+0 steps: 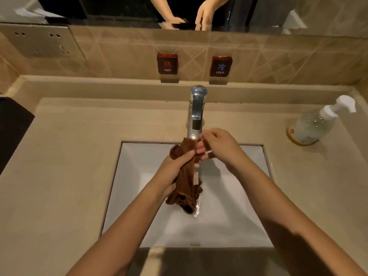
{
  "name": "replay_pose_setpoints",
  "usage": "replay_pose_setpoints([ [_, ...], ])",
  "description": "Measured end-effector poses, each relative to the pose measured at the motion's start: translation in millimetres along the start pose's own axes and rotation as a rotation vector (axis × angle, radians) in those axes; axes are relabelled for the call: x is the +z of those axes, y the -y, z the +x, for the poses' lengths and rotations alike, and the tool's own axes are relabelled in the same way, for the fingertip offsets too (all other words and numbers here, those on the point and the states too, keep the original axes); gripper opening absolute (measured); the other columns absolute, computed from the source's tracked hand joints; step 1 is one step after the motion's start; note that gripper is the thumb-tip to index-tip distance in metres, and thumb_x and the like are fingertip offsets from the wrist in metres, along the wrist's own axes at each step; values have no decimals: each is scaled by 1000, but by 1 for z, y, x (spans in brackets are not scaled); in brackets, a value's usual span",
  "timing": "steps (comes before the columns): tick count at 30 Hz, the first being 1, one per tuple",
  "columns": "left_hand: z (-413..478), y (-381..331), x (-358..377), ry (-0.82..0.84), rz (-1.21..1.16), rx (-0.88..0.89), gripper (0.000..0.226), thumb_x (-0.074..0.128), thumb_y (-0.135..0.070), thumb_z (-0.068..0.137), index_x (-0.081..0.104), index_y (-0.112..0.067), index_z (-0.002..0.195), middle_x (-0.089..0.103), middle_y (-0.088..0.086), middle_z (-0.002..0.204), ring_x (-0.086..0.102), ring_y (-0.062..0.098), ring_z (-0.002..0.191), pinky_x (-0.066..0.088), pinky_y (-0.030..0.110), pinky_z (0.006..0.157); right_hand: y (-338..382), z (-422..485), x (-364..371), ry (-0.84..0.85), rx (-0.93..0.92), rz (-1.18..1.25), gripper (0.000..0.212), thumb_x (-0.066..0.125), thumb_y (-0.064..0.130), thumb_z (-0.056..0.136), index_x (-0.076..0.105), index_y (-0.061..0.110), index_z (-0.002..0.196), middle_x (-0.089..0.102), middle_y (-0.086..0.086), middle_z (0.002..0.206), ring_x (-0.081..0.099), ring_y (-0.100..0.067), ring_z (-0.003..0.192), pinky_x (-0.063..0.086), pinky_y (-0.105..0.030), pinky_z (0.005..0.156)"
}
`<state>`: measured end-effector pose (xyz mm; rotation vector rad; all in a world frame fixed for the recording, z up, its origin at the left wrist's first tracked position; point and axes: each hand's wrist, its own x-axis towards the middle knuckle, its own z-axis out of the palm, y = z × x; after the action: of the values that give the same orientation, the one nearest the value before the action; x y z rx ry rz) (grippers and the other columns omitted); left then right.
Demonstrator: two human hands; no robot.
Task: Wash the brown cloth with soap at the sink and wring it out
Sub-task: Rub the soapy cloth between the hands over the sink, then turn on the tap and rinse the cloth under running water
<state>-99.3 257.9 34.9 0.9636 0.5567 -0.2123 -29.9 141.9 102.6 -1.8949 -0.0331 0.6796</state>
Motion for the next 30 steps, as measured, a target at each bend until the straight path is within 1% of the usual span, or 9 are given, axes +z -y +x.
replay_pose_setpoints([
  [3, 19, 5, -14, -102, -20, -50, 21, 61, -14, 91, 65, -1, 107, 69, 11, 74, 62, 13, 48, 50, 21, 46, 17, 18, -13, -64, -8, 57, 32, 33, 31, 100, 56, 15, 83, 64, -9, 79, 60, -17, 68, 54, -29, 66],
  [7, 48, 15, -13, -104, 11, -118, 23, 61, -23, 91, 67, -6, 106, 75, 5, 75, 69, 11, 59, 55, 23, 55, 35, 45, -3, 101, 92, 324, 44, 35, 43, 98, 58, 5, 100, 67, -10, 79, 65, -17, 65, 58, -29, 65],
  [9, 59, 20, -11, -75, -4, -168, 27, 59, -29, 92, 68, -7, 106, 75, 4, 74, 68, 13, 58, 56, 29, 66, 41, 55, 3, 110, 139, 508, 41, 35, 41, 98, 56, 5, 95, 62, -8, 72, 60, -15, 58, 54, -27, 64],
  [11, 68, 24, -13, -52, -38, -198, 33, 57, -35, 93, 67, -9, 110, 75, 5, 80, 69, 14, 62, 53, 34, 74, 45, 65, 7, 97, 172, 616, 41, 34, 39, 99, 55, 6, 88, 54, -3, 64, 49, -12, 51, 45, -22, 53],
  [14, 75, 29, -18, -42, -88, -206, 36, 54, -38, 93, 65, -10, 113, 72, 7, 87, 69, 14, 67, 54, 34, 71, 50, 76, 11, 94, 248, 733, 42, 31, 40, 99, 52, 7, 83, 42, 2, 47, 33, -7, 38, 29, -16, 36],
  [17, 77, 30, -21, -36, -80, -205, 31, 54, -38, 93, 68, -12, 101, 71, 9, 73, 68, 17, 63, 54, 32, 65, 53, 81, 15, 100, 299, 844, 44, 33, 44, 98, 46, 12, 70, 33, 6, 38, 25, -6, 29, 19, -16, 30],
  [21, 79, 32, -21, -46, -74, -203, 29, 58, -32, 93, 67, -7, 103, 71, 4, 65, 68, 14, 58, 53, 27, 57, 51, 86, 21, 29, 295, 859, 46, 36, 46, 97, 42, 15, 64, 30, 6, 36, 21, -6, 28, 15, -13, 29],
  [27, 78, 36, -18, -33, -71, -204, 26, 56, -24, 94, 63, -7, 113, 73, 5, 83, 66, 14, 64, 53, 30, 67, 56, 88, 25, -72, 301, 839, 46, 36, 46, 97, 39, 15, 62, 29, 5, 43, 20, -7, 28, 14, -13, 29],
  [30, 77, 38, -19, -21, -58, -210, 27, 57, -26, 94, 64, -7, 112, 74, 4, 80, 65, 17, 69, 53, 32, 73, 58, 88, 25, -87, 310, 820, 45, 35, 45, 97, 38, 15, 63, 28, 5, 50, 19, -7, 30, 14, -13, 31],
])
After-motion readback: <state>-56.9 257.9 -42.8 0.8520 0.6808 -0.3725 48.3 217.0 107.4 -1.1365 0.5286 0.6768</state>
